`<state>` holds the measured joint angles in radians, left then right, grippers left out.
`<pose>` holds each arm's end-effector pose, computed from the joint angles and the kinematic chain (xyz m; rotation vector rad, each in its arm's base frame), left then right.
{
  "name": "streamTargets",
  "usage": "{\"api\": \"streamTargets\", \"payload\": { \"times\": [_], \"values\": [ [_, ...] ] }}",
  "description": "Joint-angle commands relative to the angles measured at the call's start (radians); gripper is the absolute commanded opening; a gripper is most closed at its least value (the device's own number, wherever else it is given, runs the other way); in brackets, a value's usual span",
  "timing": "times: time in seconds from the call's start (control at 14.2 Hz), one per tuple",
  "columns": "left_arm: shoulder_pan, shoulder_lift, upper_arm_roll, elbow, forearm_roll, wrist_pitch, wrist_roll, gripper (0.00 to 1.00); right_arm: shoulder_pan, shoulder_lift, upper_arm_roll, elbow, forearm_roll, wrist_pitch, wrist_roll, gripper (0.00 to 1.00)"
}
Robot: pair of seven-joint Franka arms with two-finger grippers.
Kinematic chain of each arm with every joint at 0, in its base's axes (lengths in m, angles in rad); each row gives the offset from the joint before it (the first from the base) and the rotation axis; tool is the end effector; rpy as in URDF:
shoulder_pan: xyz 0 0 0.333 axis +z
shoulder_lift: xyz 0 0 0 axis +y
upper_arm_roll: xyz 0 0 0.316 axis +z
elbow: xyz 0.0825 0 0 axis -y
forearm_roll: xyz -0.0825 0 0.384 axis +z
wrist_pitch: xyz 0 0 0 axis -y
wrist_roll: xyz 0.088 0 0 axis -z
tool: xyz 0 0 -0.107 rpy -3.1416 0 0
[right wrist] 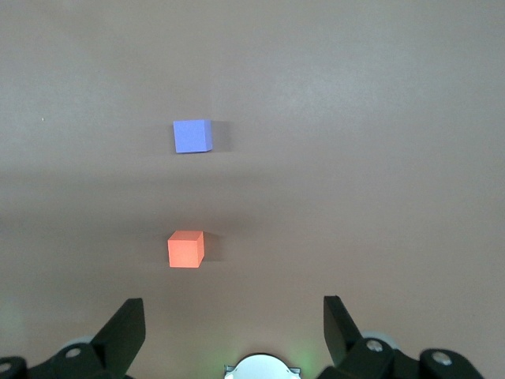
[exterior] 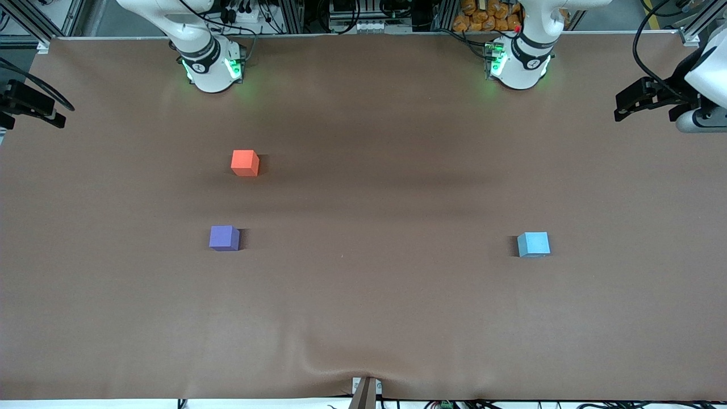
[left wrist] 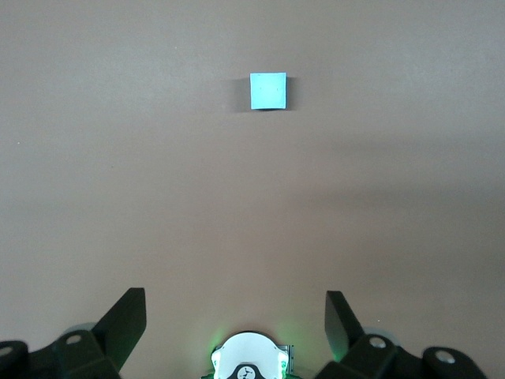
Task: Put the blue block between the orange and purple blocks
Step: 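Reach the left gripper down to the cyan block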
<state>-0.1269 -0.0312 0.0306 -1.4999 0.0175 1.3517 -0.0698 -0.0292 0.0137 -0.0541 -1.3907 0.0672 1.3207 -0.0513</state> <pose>0.5189 -0.0477 0.6561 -3.1102 0.0370 0.1795 0.5294 -0.0355 0.6791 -3.0686 0.0278 0.1215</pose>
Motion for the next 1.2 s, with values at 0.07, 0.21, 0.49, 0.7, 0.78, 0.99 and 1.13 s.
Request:
{"api": "streamTargets", "payload": {
  "times": [0.07,0.21,0.49,0.7,0.78,0.99,1.13],
  "values": [
    [0.004,0.004,-0.011,0.013,-0.019,-0.017,-0.013,1.0,0.006,-0.003,0.014,0.004,-0.038,-0.009,-0.002,1.0],
    [-0.005,0.005,-0.009,0.016,-0.016,-0.017,-0.019,1.0,0.012,-0.004,0.014,0.004,-0.044,-0.015,-0.002,1.0],
    [0.003,0.076,-0.011,0.015,-0.016,-0.01,-0.022,1.0,0.011,-0.005,0.014,-0.001,-0.044,-0.015,-0.004,1.0],
    [0.02,0.157,-0.008,-0.006,-0.013,0.033,-0.016,1.0,0.011,-0.006,0.014,-0.001,-0.044,-0.015,-0.004,1.0],
    [0.023,0.181,-0.006,-0.026,-0.014,0.078,-0.016,1.0,0.011,-0.006,0.014,0.001,-0.044,-0.015,-0.004,1.0],
    [0.021,0.218,-0.006,-0.132,-0.016,0.233,-0.024,1.0,0.037,-0.011,0.013,0.004,-0.046,-0.009,-0.002,1.0],
    [0.023,0.269,-0.008,-0.174,-0.016,0.314,-0.024,1.0,0.037,-0.02,0.011,0.004,-0.044,-0.005,-0.004,1.0]
  ]
}}
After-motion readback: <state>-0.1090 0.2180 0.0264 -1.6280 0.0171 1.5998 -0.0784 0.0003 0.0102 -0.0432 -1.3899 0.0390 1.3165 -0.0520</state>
